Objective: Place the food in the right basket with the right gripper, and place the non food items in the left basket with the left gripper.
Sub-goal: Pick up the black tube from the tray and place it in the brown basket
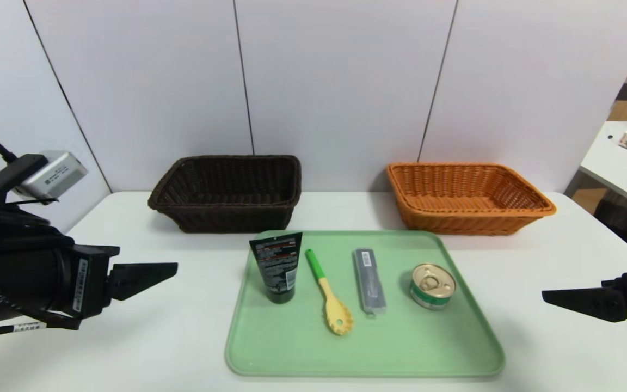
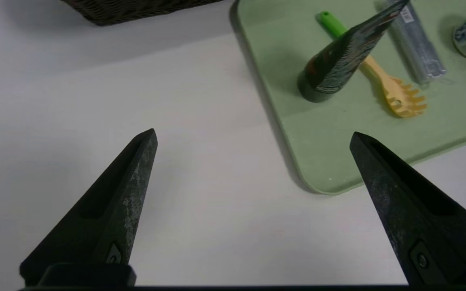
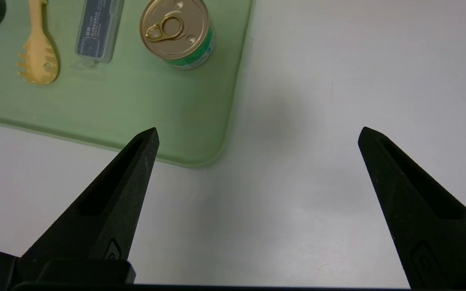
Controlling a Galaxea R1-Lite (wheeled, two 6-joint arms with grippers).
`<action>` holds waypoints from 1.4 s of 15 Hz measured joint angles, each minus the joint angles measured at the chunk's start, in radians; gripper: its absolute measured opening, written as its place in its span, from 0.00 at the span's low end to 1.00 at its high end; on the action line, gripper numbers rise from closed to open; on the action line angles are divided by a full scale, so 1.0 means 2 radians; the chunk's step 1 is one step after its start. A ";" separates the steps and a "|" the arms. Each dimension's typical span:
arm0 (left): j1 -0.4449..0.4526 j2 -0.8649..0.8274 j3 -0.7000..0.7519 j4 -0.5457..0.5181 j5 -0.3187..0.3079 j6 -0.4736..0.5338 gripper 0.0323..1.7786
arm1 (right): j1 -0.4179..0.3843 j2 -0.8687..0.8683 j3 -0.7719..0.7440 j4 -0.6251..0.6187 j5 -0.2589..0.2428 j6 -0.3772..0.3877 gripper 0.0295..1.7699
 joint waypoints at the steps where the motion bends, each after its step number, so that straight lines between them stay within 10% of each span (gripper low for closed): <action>1: -0.020 0.005 0.010 -0.015 -0.007 0.003 0.95 | 0.013 0.000 0.000 -0.001 0.000 0.000 0.96; 21: -0.082 0.170 0.081 -0.297 -0.092 0.121 0.95 | 0.087 0.005 -0.001 -0.003 -0.007 -0.006 0.96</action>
